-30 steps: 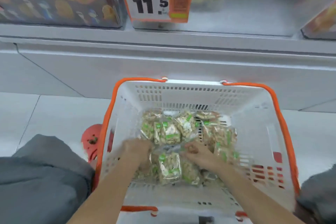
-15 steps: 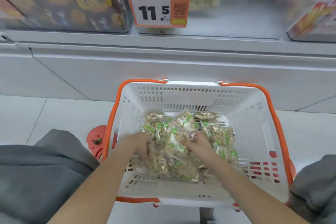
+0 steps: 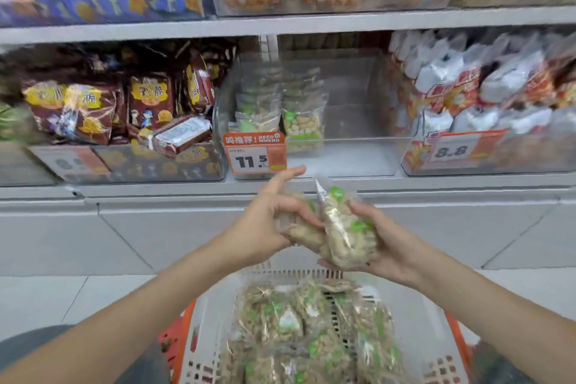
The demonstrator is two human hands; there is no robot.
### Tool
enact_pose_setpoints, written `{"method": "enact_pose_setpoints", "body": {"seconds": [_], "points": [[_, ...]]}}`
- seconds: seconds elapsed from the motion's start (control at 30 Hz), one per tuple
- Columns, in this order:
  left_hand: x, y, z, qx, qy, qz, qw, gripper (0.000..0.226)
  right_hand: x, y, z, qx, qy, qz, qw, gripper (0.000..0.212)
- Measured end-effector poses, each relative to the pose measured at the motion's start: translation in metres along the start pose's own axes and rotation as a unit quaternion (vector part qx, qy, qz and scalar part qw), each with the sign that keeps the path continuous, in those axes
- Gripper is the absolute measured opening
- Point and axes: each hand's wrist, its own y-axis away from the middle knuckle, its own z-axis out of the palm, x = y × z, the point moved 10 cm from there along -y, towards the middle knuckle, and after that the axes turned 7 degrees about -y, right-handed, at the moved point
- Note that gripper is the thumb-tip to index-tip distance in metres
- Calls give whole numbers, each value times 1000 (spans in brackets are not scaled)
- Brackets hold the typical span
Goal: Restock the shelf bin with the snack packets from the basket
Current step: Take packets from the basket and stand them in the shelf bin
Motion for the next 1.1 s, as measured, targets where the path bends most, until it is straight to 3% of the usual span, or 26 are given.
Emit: {"method": "enact_pose_setpoints", "body": {"seconds": [0.1,0.17,0.23,0.3,0.43,0.47,0.57,0.67,0.77,1.07,1.1], "points": [[-10,4,4,-25,-16,-27,999,58,-10,2,-3,21,-18,-37,999,37],[-25,11,11,-67,138,-116,981,93,-15,-1,-8,41,16,-56,997,42],[-41,13,10,-34,319,-205,925,102,-22,-3,-9,57,56,-73,994,49],[-61,18,15,3,407,-294,864,91,-22,-7,-7,54,90,-75,992,52],[-73,24,36,-72,348,-360,863,16,-13,-9,2,34,125,-62,990,42],[-74,25,35,-74,346,-363,862,11,-13,-9,2,33,123,-58,990,44],[-79,22,26,-56,336,-349,873,40,-14,-5,-1,23,87,-59,994,35],[-81,22,18,-31,334,-341,878,27,-19,-1,-10,52,63,-66,994,25],[-84,22,14,-2,365,-350,863,24,-20,0,-23,89,34,-70,993,25],[-92,24,18,44,442,-356,822,27,-16,-1,-18,99,50,-70,991,39],[-91,24,20,44,454,-357,815,40,-17,0,-17,100,56,-72,991,41]]}}
